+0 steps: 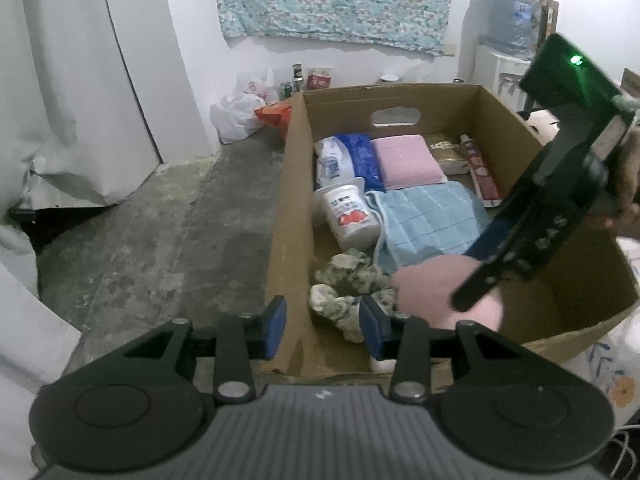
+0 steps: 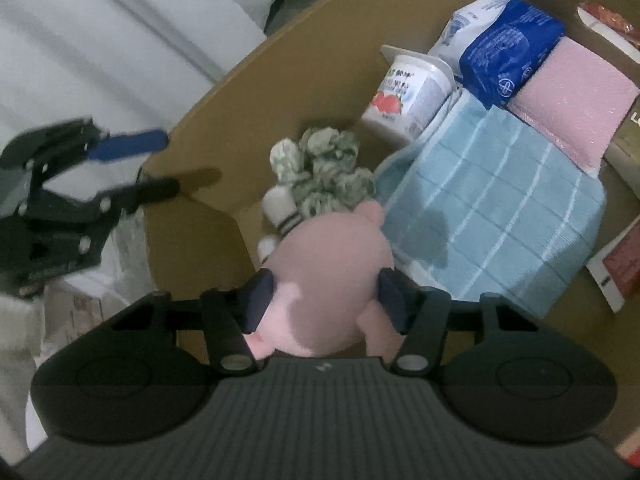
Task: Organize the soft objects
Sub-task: 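Lower the scrunchie and pig into the box and open both tools, then move both tools from the box to the items on the bed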
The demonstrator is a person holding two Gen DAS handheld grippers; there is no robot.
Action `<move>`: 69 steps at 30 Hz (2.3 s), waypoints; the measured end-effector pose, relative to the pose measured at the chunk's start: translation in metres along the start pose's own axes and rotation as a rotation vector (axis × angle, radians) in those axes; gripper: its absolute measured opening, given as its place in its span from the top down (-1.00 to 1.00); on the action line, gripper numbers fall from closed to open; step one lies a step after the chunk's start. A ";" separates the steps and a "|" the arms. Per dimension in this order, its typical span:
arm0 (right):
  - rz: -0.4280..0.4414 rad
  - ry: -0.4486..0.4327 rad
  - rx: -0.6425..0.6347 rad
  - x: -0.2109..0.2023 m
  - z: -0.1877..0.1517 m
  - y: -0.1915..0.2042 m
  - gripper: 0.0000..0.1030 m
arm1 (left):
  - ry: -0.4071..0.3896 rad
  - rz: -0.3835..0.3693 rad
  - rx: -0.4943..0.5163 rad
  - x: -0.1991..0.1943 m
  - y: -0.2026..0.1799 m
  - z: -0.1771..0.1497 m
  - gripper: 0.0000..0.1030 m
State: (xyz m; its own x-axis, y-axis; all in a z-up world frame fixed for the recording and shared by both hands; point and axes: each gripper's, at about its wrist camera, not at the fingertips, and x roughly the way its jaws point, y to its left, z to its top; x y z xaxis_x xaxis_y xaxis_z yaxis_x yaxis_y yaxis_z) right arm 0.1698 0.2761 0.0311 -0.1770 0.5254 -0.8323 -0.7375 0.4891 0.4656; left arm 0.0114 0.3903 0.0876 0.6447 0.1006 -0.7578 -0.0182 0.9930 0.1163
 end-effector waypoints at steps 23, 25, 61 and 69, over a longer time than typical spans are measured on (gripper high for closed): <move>0.041 -0.437 -0.063 -0.108 -0.054 0.016 -0.59 | -0.084 0.043 0.029 -0.081 -0.049 0.014 0.03; 0.037 -0.534 -0.069 -0.148 -0.093 0.009 -0.59 | -0.120 0.016 0.042 -0.096 -0.065 0.014 0.01; -0.654 -0.632 0.352 -0.175 -0.227 -0.260 -0.43 | -0.154 -0.323 0.345 0.170 -0.409 0.090 0.23; -0.631 -0.636 0.398 -0.168 -0.237 -0.276 -0.43 | -0.174 -0.299 0.346 0.168 -0.405 0.085 0.23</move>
State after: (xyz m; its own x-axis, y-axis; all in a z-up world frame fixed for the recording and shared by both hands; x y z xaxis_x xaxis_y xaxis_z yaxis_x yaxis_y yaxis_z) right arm 0.2485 -0.1119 -0.0288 0.6444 0.3071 -0.7003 -0.2819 0.9467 0.1558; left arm 0.1915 -0.0001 -0.0323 0.7016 -0.2271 -0.6754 0.4231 0.8954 0.1384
